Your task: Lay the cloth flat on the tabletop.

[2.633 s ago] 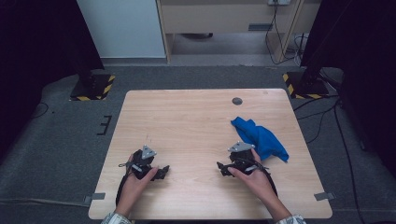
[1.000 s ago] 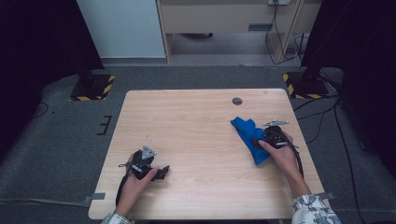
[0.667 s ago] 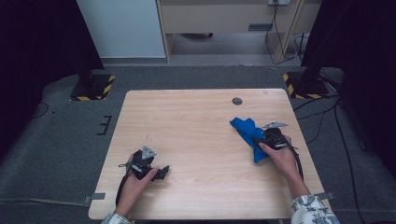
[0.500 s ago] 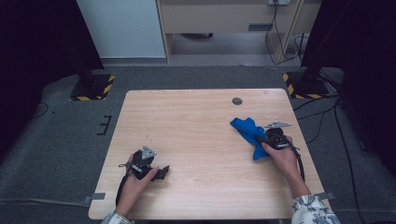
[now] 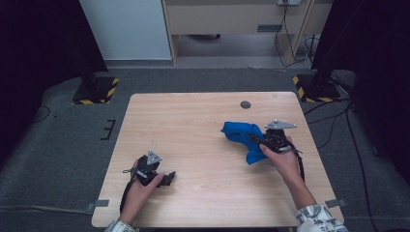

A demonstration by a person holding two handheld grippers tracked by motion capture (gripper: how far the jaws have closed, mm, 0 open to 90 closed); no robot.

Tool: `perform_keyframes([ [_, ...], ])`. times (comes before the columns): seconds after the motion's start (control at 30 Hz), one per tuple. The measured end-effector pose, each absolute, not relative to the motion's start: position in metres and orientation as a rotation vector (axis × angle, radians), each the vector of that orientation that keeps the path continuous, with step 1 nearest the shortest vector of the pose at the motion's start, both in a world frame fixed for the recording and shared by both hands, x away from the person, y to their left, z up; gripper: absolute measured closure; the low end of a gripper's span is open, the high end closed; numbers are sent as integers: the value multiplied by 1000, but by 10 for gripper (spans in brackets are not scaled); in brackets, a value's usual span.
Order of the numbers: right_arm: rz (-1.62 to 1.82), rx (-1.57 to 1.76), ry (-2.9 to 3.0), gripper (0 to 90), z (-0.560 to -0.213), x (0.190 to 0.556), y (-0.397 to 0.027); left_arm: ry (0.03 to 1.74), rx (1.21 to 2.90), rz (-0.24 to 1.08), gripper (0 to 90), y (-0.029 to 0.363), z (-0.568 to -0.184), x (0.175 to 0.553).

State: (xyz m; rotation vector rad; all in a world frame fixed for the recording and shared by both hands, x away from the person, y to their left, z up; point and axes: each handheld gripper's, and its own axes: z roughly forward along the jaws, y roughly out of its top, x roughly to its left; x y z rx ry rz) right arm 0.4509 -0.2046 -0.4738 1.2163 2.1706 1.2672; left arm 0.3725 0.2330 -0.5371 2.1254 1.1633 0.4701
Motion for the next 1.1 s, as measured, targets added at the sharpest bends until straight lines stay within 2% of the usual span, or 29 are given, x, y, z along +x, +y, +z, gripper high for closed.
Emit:
perform_keyframes([
  [0.5,1342,969,2357,725,-460,435,-115,1164,2126,471,0,233,-537,372],
  [0.9,1324,875,2466,713,-472,434,-84,1159,2128,470,0,233,-537,372],
  [1.0,1289,875,2486,665,-482,433,-81,1159,2128,470,0,233,-537,372],
  [1.03,1273,883,2495,618,-487,433,-80,1159,2127,470,0,233,-537,372],
  [1.07,1258,896,2501,568,-491,433,-79,1160,2127,471,0,233,-537,372],
  [1.1,1247,911,2516,428,-496,434,-79,1160,2127,472,0,233,-537,371],
])
